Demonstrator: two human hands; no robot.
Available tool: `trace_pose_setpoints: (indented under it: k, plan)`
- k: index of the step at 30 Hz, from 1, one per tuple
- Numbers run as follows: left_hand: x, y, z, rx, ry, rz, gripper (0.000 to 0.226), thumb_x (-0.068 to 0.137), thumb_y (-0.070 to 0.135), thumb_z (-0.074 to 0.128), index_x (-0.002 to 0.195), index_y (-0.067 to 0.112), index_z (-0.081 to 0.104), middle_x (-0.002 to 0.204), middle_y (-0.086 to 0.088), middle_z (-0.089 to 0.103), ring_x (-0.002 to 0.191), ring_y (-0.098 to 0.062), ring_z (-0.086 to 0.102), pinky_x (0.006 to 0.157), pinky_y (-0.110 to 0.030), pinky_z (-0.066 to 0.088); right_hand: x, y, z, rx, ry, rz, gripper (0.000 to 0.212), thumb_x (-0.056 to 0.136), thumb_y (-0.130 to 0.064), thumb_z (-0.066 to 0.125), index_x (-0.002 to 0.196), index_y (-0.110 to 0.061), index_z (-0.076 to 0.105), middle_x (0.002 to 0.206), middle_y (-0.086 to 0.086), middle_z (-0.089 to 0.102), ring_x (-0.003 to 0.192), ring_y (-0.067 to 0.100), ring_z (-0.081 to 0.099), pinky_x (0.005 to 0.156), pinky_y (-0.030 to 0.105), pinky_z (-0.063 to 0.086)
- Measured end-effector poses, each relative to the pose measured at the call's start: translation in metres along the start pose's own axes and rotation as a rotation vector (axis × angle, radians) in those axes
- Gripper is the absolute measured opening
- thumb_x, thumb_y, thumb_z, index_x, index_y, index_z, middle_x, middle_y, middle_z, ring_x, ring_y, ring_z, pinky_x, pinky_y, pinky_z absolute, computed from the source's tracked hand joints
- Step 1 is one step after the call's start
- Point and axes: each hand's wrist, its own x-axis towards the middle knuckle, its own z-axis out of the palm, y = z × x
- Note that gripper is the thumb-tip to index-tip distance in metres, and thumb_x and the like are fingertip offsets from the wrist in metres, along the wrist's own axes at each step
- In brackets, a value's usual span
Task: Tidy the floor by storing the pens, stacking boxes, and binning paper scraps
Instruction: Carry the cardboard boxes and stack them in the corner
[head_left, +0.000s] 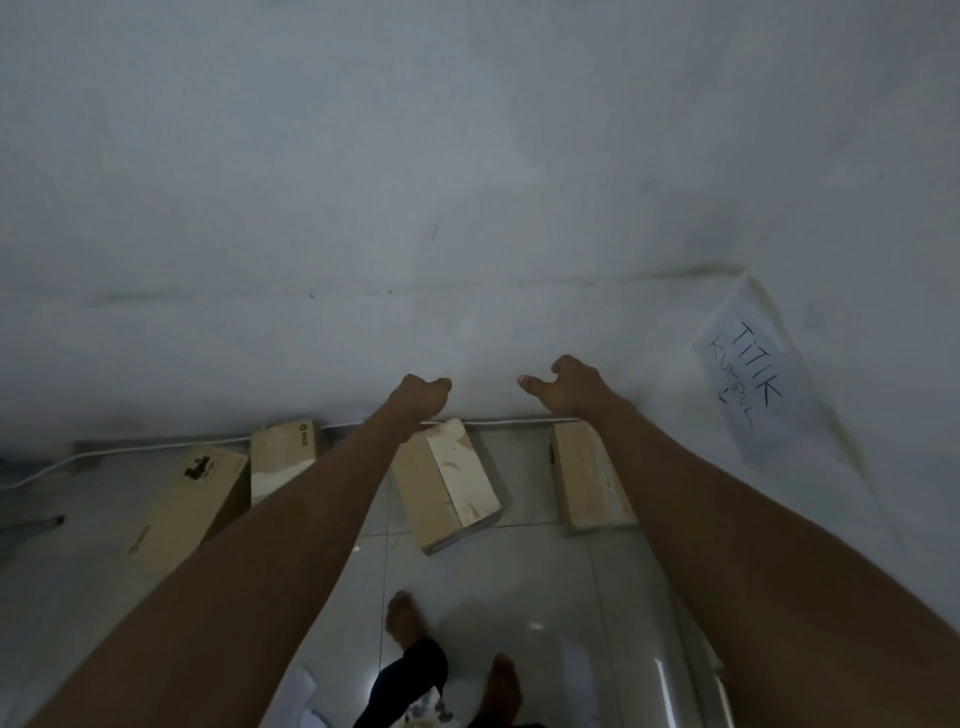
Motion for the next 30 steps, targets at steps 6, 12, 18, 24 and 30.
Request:
trace_pose_setpoints:
  k: [6, 12, 18, 24, 30]
  plan:
    - [-0.031, -0.031, -0.023, 0.11, 0.096, 0.075, 0.058, 0.095, 0.039, 0.049, 0.135, -0.002, 0.037, 0.138, -0.02, 0.046, 0.124, -0.033, 0.047, 0.097, -0.031, 0.038, -0.012, -0.018, 0.019, -0.012, -0.03, -0.069, 0.086, 0.089, -0.055, 0.055, 0.147, 0.0, 0.022, 0.153, 0.019, 0.028, 0.138, 0.034, 0.033, 0.11, 0.04, 0.031]
    - [-0.044, -0.079, -0.068, 0.101, 0.142, 0.018, 0.057, 0.094, 0.036, 0.051, 0.132, -0.004, 0.041, 0.134, -0.023, 0.049, 0.121, -0.035, 0.05, 0.095, -0.033, 0.041, -0.012, -0.049, 0.051, -0.068, -0.089, -0.086, 0.087, 0.089, -0.056, 0.054, 0.149, -0.002, 0.021, 0.155, 0.017, 0.026, 0.14, 0.033, 0.03, 0.112, 0.041, 0.03]
    - [-0.044, -0.14, -0.123, 0.168, 0.146, -0.039, 0.052, 0.097, 0.035, 0.045, 0.133, -0.002, 0.045, 0.134, -0.021, 0.052, 0.123, -0.035, 0.05, 0.1, -0.037, 0.042, -0.011, -0.099, 0.098, -0.105, -0.146, -0.106, 0.086, 0.09, -0.057, 0.053, 0.149, -0.002, 0.022, 0.156, 0.017, 0.024, 0.141, 0.033, 0.029, 0.112, 0.04, 0.028]
    - [-0.023, -0.189, -0.17, 0.203, 0.084, -0.119, 0.062, 0.096, 0.043, 0.043, 0.137, -0.004, 0.038, 0.138, -0.021, 0.048, 0.124, -0.034, 0.048, 0.086, -0.03, 0.038, -0.006, -0.132, 0.141, -0.109, -0.158, -0.095, 0.084, 0.09, -0.057, 0.053, 0.148, -0.003, 0.025, 0.154, 0.018, 0.028, 0.14, 0.033, 0.031, 0.11, 0.038, 0.03]
    - [0.003, -0.204, -0.196, 0.208, 0.037, -0.129, 0.058, 0.097, 0.038, 0.044, 0.137, -0.004, 0.039, 0.134, -0.021, 0.05, 0.118, -0.034, 0.052, 0.08, -0.03, 0.039, 0.009, -0.138, 0.168, -0.083, -0.127, -0.042, 0.08, 0.09, -0.054, 0.055, 0.146, -0.004, 0.029, 0.152, 0.017, 0.032, 0.137, 0.033, 0.036, 0.107, 0.036, 0.033]
